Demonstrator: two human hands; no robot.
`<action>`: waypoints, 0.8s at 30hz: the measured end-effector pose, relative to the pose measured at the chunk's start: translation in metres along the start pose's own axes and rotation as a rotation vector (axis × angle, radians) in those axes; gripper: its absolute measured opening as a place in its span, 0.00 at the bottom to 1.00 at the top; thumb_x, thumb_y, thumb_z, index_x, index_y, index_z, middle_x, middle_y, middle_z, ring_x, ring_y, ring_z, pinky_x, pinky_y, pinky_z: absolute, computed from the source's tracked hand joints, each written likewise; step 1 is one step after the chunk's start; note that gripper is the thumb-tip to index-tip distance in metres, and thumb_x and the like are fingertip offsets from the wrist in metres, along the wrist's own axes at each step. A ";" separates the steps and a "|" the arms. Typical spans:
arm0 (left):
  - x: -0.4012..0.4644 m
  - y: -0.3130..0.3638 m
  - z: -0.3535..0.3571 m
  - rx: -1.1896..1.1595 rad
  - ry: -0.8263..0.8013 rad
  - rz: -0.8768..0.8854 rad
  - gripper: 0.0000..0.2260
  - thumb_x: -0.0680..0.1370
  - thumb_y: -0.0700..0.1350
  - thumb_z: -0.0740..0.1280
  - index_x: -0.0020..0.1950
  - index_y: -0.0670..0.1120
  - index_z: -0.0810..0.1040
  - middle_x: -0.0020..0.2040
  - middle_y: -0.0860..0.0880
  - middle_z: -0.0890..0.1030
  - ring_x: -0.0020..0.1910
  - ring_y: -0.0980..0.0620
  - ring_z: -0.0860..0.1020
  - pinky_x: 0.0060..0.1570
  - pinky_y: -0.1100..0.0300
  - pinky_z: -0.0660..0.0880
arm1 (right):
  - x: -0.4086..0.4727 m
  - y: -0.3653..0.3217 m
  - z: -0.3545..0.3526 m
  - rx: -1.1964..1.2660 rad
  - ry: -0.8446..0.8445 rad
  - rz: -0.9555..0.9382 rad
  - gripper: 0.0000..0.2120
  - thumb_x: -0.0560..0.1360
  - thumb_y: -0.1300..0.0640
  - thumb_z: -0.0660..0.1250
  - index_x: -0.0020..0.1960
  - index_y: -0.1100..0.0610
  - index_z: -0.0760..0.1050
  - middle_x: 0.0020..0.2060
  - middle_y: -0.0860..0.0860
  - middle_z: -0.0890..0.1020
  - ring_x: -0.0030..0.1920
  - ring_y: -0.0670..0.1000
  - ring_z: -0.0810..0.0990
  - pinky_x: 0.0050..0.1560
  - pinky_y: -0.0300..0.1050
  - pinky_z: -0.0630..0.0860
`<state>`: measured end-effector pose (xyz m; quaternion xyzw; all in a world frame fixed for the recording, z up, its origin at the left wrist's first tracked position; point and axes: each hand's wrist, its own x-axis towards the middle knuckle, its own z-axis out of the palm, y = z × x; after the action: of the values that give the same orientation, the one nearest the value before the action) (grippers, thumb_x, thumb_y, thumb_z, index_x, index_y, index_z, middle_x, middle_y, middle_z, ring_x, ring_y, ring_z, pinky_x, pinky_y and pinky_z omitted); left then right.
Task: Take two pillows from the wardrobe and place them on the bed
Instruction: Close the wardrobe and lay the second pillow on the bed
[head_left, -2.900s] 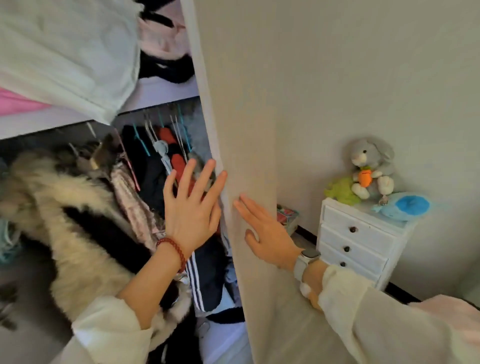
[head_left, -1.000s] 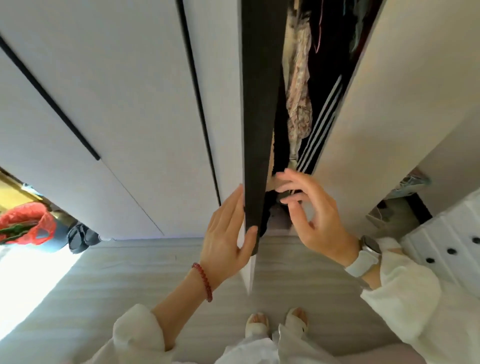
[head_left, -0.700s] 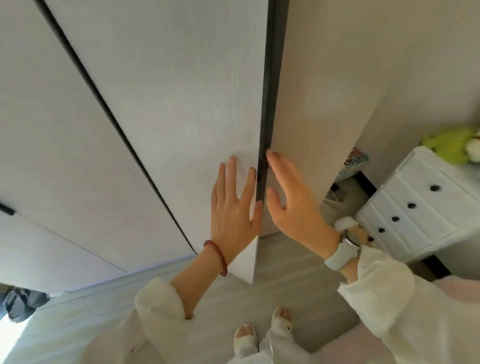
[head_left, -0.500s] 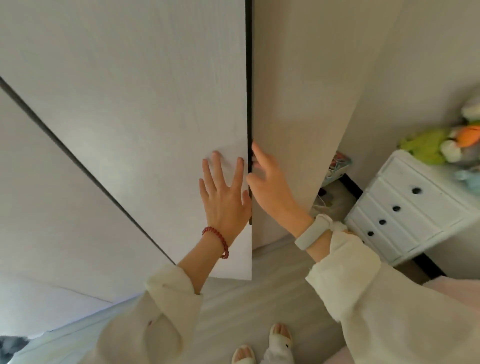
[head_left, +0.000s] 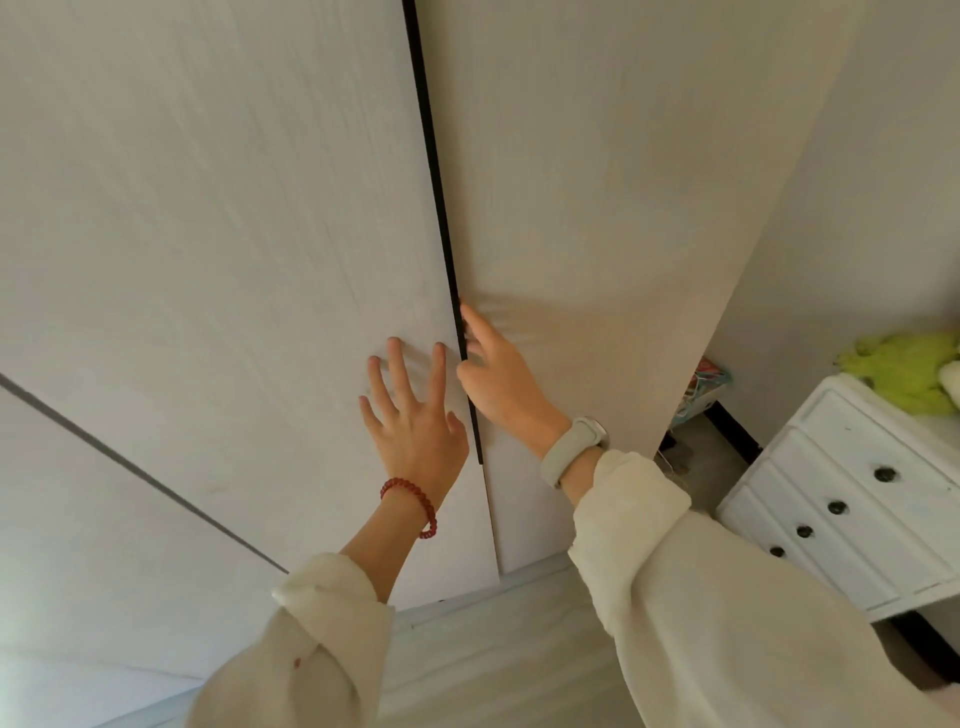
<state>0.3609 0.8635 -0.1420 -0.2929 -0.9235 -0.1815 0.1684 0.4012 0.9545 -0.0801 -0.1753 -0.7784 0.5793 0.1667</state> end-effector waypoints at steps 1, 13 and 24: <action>0.003 0.001 0.002 0.009 0.002 -0.006 0.34 0.69 0.40 0.68 0.72 0.52 0.59 0.74 0.37 0.55 0.72 0.33 0.53 0.63 0.33 0.62 | 0.003 0.001 -0.001 -0.028 -0.005 -0.014 0.28 0.76 0.64 0.55 0.73 0.50 0.51 0.74 0.52 0.59 0.72 0.53 0.60 0.72 0.46 0.59; 0.014 -0.015 0.009 -0.069 -0.024 0.076 0.30 0.70 0.38 0.66 0.71 0.49 0.63 0.75 0.38 0.54 0.72 0.34 0.50 0.66 0.34 0.55 | 0.007 0.025 -0.007 -0.645 0.179 -0.235 0.30 0.74 0.62 0.57 0.73 0.54 0.50 0.68 0.60 0.60 0.66 0.61 0.62 0.61 0.55 0.69; -0.070 0.062 0.077 -0.434 -0.513 0.506 0.21 0.74 0.37 0.63 0.67 0.42 0.67 0.71 0.38 0.63 0.70 0.37 0.60 0.67 0.39 0.59 | -0.180 0.152 -0.053 -0.411 0.635 0.480 0.20 0.75 0.66 0.55 0.67 0.60 0.63 0.61 0.60 0.70 0.55 0.59 0.73 0.54 0.45 0.68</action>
<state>0.4365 0.9102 -0.2240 -0.5747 -0.7750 -0.2457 -0.0934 0.5967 0.9562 -0.2217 -0.5496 -0.7249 0.3522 0.2202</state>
